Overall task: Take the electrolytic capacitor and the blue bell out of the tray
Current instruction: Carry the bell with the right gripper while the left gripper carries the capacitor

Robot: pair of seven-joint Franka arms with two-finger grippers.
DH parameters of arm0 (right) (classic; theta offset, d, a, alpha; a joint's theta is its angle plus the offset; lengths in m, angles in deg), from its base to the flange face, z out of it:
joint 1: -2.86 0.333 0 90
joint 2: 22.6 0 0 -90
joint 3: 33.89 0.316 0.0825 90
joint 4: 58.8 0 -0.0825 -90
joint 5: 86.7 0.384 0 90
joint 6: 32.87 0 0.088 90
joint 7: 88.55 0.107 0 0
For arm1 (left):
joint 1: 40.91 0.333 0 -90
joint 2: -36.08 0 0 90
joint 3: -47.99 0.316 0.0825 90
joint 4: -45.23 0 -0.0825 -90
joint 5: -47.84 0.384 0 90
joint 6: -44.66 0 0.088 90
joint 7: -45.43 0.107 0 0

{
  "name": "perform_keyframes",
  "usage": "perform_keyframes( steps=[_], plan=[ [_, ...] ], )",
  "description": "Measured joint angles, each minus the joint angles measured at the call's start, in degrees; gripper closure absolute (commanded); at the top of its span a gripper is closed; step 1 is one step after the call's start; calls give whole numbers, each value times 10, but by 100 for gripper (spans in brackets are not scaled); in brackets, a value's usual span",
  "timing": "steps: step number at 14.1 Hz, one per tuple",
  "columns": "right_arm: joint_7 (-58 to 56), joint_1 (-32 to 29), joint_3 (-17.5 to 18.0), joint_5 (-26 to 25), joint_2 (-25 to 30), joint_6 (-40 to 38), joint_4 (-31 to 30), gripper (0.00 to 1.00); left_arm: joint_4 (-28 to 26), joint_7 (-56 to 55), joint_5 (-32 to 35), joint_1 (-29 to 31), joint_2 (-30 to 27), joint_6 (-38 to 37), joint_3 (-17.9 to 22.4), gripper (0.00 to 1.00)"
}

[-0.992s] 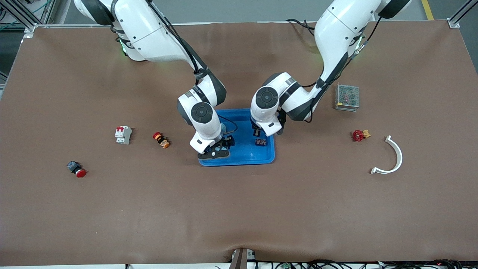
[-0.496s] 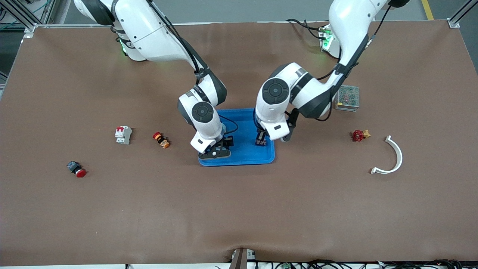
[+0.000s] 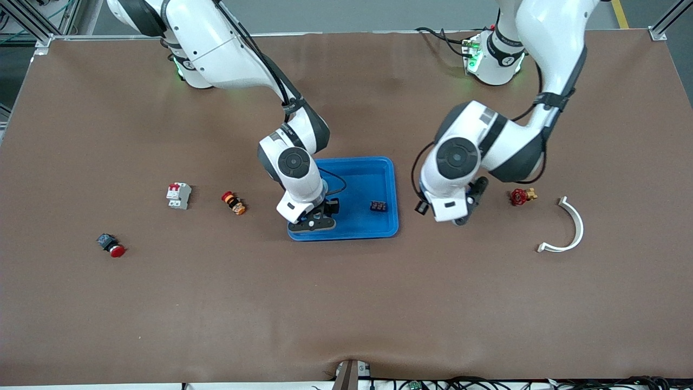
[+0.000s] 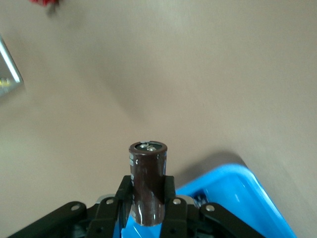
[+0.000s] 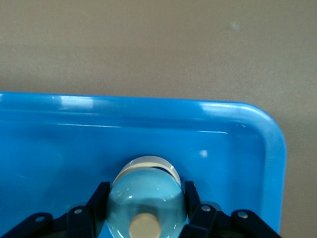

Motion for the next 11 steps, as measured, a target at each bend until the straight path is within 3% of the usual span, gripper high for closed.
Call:
perform_keyframes(
  steps=[5,8,11],
  plan=[
    [-47,-24,-10,-1,29,-178,89,78,-37,70,2,66,0,0,1,100],
    [-185,-85,-13,0,70,-240,108,78,-88,111,60,105,-1,4,0,100],
    [-384,-171,-15,0,103,-271,109,78,-148,146,75,152,-6,19,-9,100]
  ],
)
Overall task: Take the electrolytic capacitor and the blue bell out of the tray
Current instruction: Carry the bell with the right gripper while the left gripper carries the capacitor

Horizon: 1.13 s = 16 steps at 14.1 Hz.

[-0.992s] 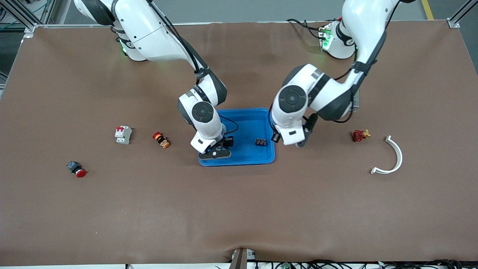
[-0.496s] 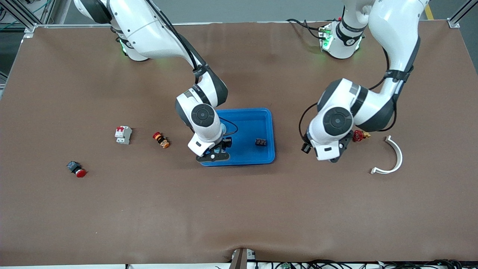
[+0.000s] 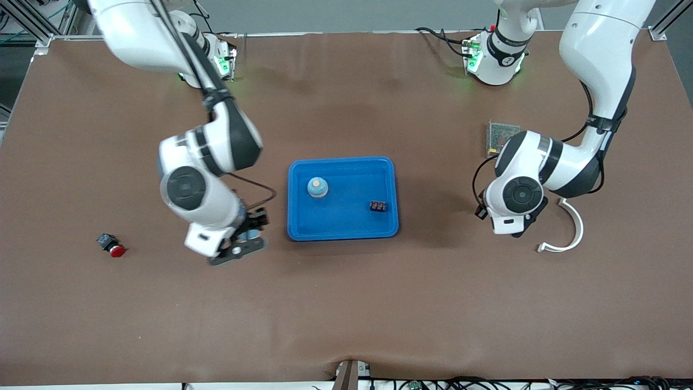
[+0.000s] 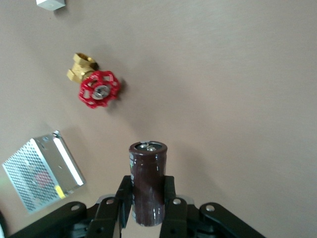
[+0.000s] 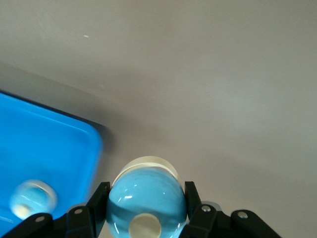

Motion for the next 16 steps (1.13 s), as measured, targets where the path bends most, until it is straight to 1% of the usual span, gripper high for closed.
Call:
perform_keyframes(
  steps=[4,7,11,13,16],
  plan=[
    [-241,-107,-1,0,7,4,-1,78,-65,8,0,33,-8,17,-9,100],
    [-380,-169,0,0,6,34,-16,78,-104,-5,0,45,-9,52,-10,100],
    [-490,-216,1,0,5,72,-50,78,-122,-48,0,53,-9,69,-10,100],
    [-542,-239,1,0,5,110,-85,78,-128,-83,1,53,-8,86,-10,100],
    [-604,-269,3,9,4,167,-147,78,-136,-130,22,53,-3,102,-10,100]
  ],
)
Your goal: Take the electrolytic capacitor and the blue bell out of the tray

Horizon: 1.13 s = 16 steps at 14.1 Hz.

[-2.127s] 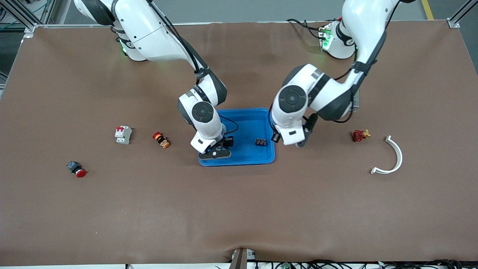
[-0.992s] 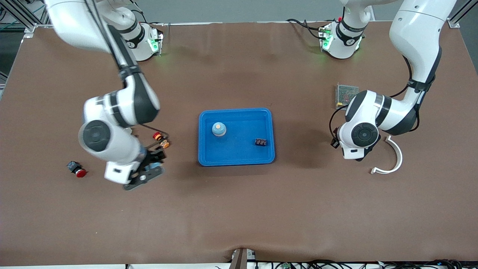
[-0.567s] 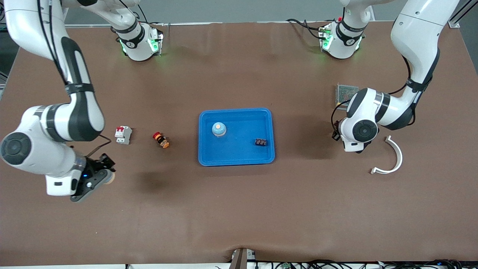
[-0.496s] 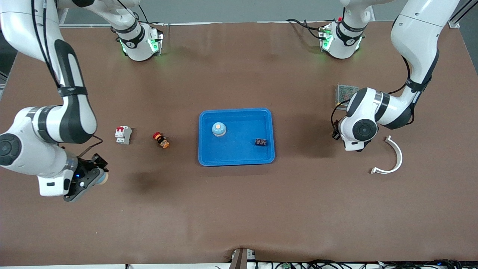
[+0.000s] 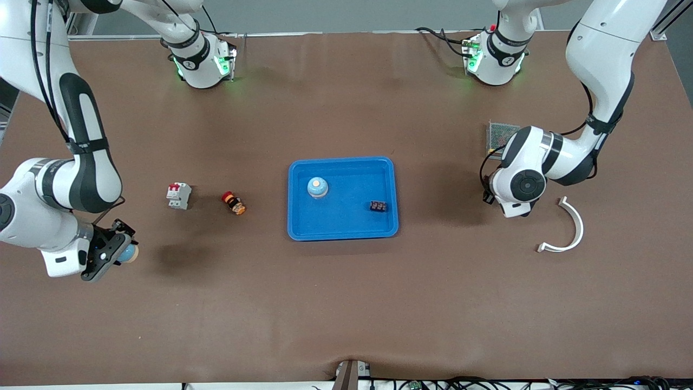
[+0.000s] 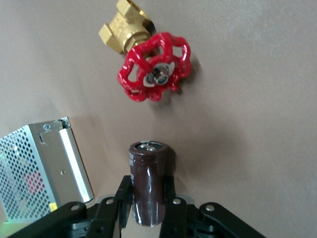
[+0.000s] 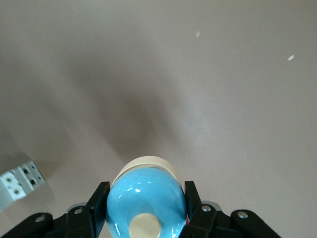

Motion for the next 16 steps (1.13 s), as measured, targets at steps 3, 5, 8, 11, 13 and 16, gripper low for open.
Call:
perform_keyframes(
  steps=[3,5,8,11,13,16],
  plan=[
    [-32,-15,1,3,3,65,-55,78,0,-10,7,0,0,-1,-2,78],
    [-37,-17,1,3,12,113,-98,78,0,-10,7,0,0,-1,-2,0],
    [-37,-17,2,3,30,159,-152,77,2,-14,19,1,0,5,-1,0],
    [-44,-25,3,3,35,166,-172,77,19,-15,19,1,0,5,-2,0],
    [-54,-32,3,3,35,167,-178,77,42,-15,19,-1,0,3,-4,0],
    [-59,-40,3,3,35,167,-188,77,97,-15,10,-14,3,-27,-8,0]
  ],
)
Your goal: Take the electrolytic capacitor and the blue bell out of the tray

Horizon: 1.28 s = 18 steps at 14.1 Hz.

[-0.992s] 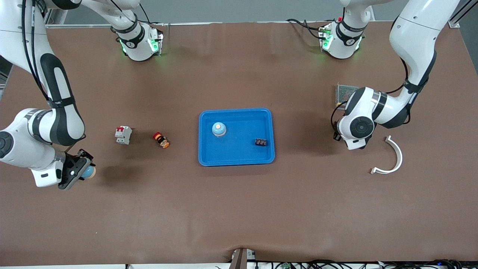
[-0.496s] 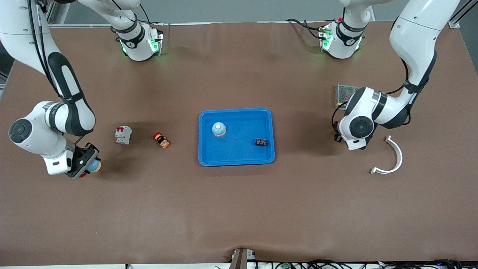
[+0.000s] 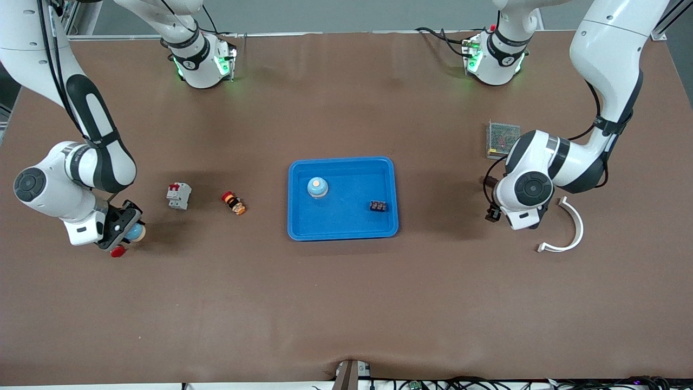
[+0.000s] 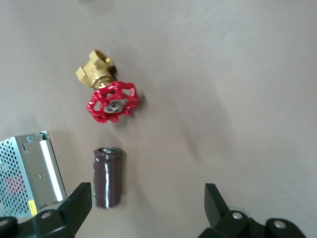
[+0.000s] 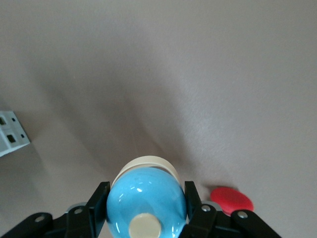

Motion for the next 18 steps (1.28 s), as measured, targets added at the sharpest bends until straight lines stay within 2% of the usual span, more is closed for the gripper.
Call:
perform_keyframes(
  steps=[8,13,18],
  plan=[
    [-1,-2,9,7,1,77,-60,77,155,0,-121,-81,41,-60,-1,0],
    [-1,-2,9,8,1,77,-61,77,203,-13,-178,-128,67,-62,-2,0],
    [-1,-2,10,18,1,77,-61,74,235,-61,-183,-198,103,-47,-1,0]
  ],
)
